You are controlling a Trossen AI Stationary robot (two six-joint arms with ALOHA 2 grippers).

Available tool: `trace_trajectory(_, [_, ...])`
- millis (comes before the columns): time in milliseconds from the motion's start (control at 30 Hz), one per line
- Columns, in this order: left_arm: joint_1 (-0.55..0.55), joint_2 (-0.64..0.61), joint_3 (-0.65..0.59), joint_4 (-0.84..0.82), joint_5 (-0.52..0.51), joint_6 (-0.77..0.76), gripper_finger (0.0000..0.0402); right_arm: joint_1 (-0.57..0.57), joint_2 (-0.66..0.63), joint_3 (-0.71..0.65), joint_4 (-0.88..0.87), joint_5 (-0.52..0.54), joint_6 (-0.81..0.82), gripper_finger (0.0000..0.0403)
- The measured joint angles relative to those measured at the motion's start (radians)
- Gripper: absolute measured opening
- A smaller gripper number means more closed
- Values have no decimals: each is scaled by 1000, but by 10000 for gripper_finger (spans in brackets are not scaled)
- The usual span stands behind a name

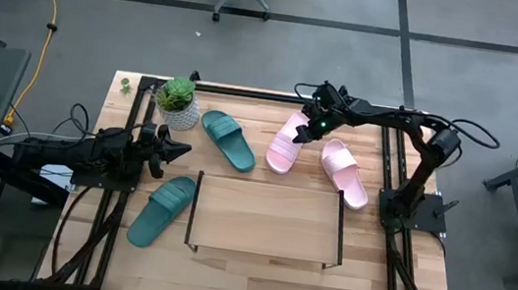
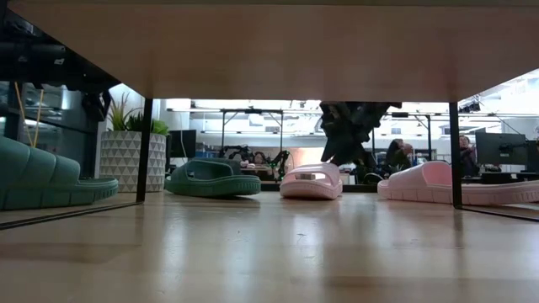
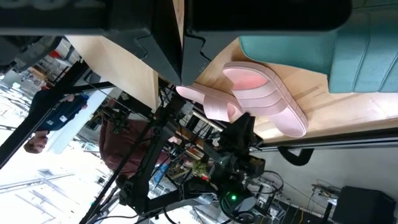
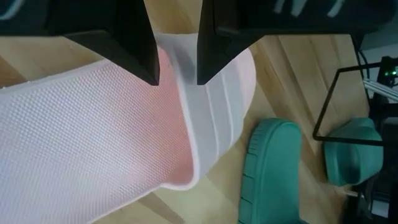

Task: Pick and place slides into the shelf
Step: Put the left pink slide on the shelf

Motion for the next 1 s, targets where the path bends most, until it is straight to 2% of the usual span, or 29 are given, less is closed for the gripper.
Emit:
trace_trajectory(167, [0,0,0,0,0,0,1,7,19,0,0,-43,-4,98])
trace_trajectory(467, [0,0,0,0,0,0,1,17,19,0,8,-41,-22,96])
trace_trajectory(567, [0,0,0,0,0,0,1,17,19,0,7,-38,-29,80])
trace_trajectory(767, [0,0,0,0,0,0,1,16,18,0,8,-39,-31,12])
trace_trajectory(1000, [0,0,0,0,0,0,1,15,17,0,9,-9,-38,6])
